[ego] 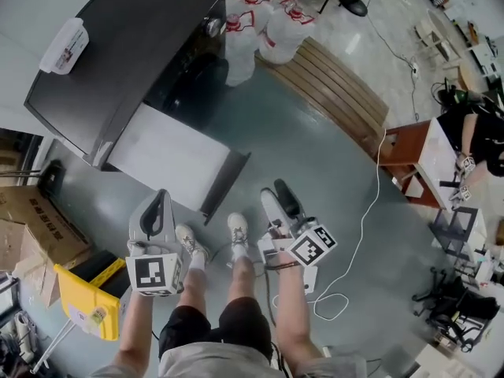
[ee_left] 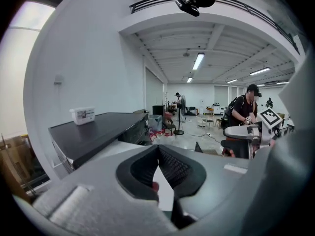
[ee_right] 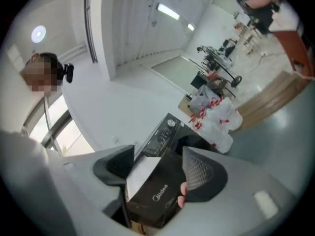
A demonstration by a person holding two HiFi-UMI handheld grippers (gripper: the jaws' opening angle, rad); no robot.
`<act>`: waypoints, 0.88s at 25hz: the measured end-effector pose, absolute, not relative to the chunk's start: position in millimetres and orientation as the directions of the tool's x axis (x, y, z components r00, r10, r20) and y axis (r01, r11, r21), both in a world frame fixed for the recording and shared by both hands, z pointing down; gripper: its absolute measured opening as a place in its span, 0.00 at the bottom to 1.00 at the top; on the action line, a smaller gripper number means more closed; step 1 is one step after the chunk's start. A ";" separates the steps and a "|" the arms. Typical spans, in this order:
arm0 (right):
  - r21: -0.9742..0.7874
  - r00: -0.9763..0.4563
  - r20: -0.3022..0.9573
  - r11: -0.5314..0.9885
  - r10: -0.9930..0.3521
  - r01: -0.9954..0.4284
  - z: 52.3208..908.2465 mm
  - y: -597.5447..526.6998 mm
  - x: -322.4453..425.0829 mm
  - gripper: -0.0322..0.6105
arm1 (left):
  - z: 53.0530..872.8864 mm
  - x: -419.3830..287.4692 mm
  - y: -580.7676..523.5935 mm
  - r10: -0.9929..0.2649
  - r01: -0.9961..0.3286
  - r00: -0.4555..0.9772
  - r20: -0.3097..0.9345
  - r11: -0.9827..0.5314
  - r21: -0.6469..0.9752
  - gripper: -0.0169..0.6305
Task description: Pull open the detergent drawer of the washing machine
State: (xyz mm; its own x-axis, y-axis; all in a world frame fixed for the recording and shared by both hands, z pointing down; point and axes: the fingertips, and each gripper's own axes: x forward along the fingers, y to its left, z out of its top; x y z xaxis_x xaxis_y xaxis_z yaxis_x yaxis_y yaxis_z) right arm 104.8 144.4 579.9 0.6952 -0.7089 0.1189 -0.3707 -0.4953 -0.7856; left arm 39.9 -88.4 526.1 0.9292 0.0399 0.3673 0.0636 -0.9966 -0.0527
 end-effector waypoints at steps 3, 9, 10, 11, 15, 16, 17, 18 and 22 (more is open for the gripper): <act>-0.689 0.718 0.143 -0.589 -0.681 -0.422 539.8 150.9 110.9 0.53 | 494.7 53.6 -74.2 0.068 0.090 0.945 0.320 -0.995 -0.052 0.04; -0.451 0.735 0.155 -0.709 -0.660 -0.541 452.8 145.6 123.1 0.50 | 431.1 74.9 -57.6 0.084 0.108 0.964 0.253 -0.991 -0.081 0.04; -0.408 0.735 0.157 -0.721 -0.660 -0.560 439.0 141.9 124.5 0.49 | 420.0 76.7 -57.2 0.081 0.106 0.967 0.243 -0.990 -0.090 0.04; -0.366 0.734 0.157 -0.729 -0.661 -0.578 425.6 137.5 125.2 0.49 | 409.1 77.6 -57.2 0.078 0.103 0.970 0.232 -0.990 -0.098 0.04; -0.210 0.736 0.136 -0.745 -0.664 -0.633 378.6 119.5 124.6 0.44 | 368.8 75.6 -60.6 0.051 0.073 0.983 0.177 -0.990 -0.123 0.04; -0.181 0.735 0.126 -0.744 -0.667 -0.644 369.0 114.3 124.5 0.42 | 359.3 75.6 -62.9 0.041 0.061 0.986 0.160 -0.990 -0.126 0.04; -0.158 0.732 0.116 -0.740 -0.671 -0.654 360.2 108.8 124.4 0.40 | 351.4 75.4 -65.9 0.028 0.047 0.989 0.148 -0.991 -0.126 0.04; -0.137 0.728 0.107 -0.735 -0.677 -0.664 352.1 103.5 124.0 0.37 | 345.4 74.8 -69.0 0.014 0.032 0.990 0.141 -0.992 -0.124 0.04; -0.040 0.710 0.080 -0.714 -0.699 -0.699 325.4 87.6 119.1 0.31 | 325.2 69.6 -74.6 -0.034 -0.020 0.992 0.123 -0.993 -0.113 0.04</act>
